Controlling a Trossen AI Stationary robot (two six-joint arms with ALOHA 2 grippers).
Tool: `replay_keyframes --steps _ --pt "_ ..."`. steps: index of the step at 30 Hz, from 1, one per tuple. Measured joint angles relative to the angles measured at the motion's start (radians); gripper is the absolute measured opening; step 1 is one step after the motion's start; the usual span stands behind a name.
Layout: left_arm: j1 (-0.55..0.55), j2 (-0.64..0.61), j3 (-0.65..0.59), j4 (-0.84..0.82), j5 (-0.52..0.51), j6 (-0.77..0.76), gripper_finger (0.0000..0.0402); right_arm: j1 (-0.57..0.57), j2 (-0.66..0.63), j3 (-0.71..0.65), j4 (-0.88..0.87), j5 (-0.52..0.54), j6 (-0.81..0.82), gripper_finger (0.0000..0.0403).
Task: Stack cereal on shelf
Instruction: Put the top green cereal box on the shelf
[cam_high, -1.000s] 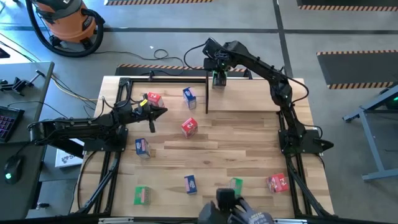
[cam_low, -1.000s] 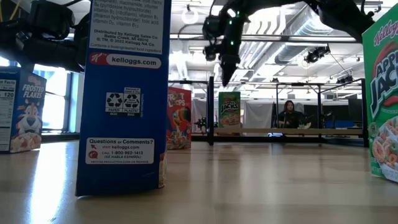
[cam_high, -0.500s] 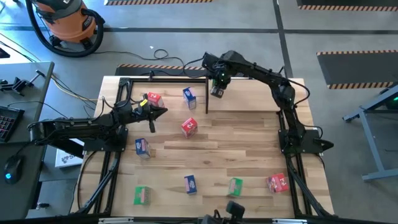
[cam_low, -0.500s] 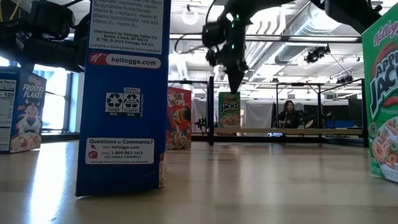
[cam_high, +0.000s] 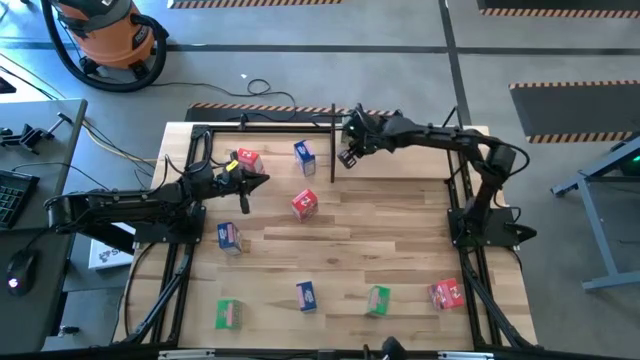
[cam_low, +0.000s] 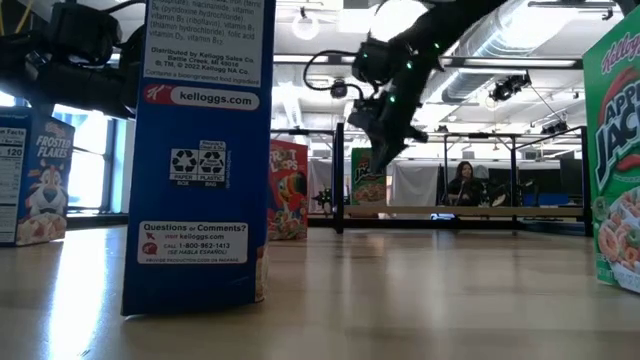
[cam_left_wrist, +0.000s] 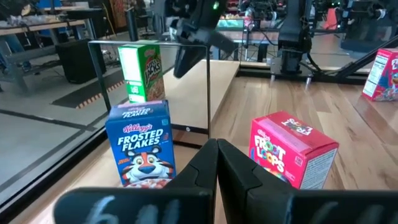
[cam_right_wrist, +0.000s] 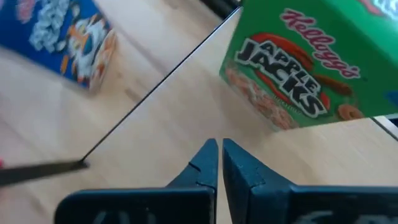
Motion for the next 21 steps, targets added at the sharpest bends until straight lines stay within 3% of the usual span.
replay_keyframes --steps 10,21 --pt "0.000 0.001 -0.001 0.016 -0.009 -0.003 0.0000 -0.077 0.000 -0.085 0.209 0.012 0.007 0.0000" --pt "0.000 0.030 -0.001 0.025 -0.010 -0.003 0.0000 -0.075 0.003 -0.085 0.258 -0.033 -0.012 0.0000"
